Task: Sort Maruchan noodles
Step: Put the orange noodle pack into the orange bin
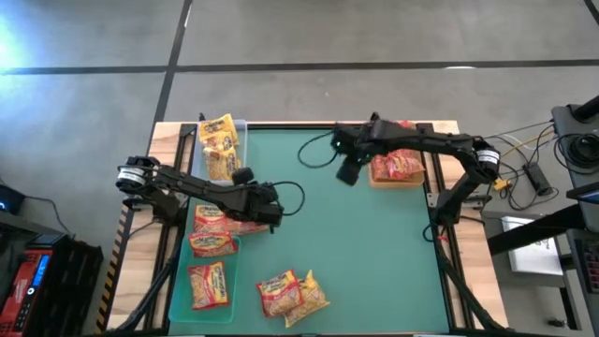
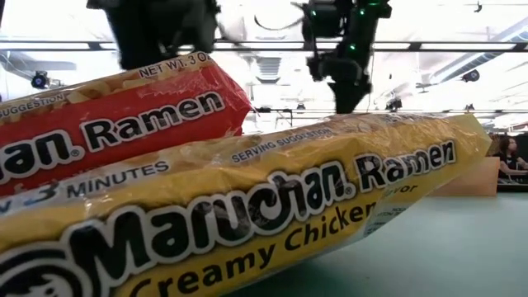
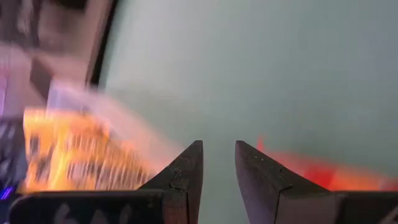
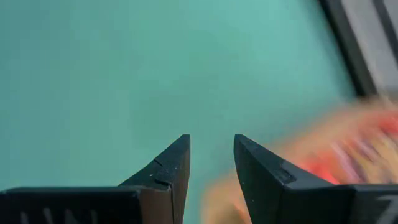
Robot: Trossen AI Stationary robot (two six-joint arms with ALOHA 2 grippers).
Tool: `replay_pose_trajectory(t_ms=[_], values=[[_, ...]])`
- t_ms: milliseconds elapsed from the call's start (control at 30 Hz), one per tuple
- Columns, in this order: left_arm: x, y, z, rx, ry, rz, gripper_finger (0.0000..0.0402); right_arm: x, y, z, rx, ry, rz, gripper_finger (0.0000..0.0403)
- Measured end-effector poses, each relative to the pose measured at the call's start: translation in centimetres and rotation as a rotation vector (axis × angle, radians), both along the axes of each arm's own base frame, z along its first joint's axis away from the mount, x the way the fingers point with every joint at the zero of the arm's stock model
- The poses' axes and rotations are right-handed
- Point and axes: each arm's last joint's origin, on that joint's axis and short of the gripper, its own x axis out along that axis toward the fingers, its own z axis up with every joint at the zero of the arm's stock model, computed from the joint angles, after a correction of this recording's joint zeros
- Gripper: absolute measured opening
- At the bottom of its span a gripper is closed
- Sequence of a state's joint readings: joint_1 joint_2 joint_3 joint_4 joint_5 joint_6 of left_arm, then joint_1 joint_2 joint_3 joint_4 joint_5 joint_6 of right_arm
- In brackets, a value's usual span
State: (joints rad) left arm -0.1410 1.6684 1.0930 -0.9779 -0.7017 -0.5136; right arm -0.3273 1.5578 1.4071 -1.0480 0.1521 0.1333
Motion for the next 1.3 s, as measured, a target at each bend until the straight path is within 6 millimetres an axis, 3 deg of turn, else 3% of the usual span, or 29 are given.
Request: replay_pose_trajectory(t_ms=[200,300,467,633,1000,1300], values=[[-3.9,0.3,1.2,-0.026,0.328,0.121,0.0076,2.3,4.8,-1.3,-0.002,-0.109,0.182,0.0109],[-5.7,0.2,2.0,-0.142,0.395,0.191,0.0076,2.5,7.2,-2.3,0.016,-0.109,0.214,0.0104],[-7.6,0.0,2.7,-0.353,0.29,0.205,0.0076,2.3,10.4,-4.1,0.032,-0.093,0.289,0.01],[-8.5,0.1,2.4,-0.461,0.127,0.205,0.0076,2.2,12.2,-5.2,0.051,-0.121,0.287,0.01],[-7.6,-0.3,0.2,-0.616,0.044,0.159,0.0076,1.9,14.1,-6.2,0.075,-0.138,0.286,0.01],[-3.2,-0.8,-2.0,-0.658,-0.129,-0.055,0.0076,2.1,14.3,-6.0,0.073,-0.163,0.302,0.01]])
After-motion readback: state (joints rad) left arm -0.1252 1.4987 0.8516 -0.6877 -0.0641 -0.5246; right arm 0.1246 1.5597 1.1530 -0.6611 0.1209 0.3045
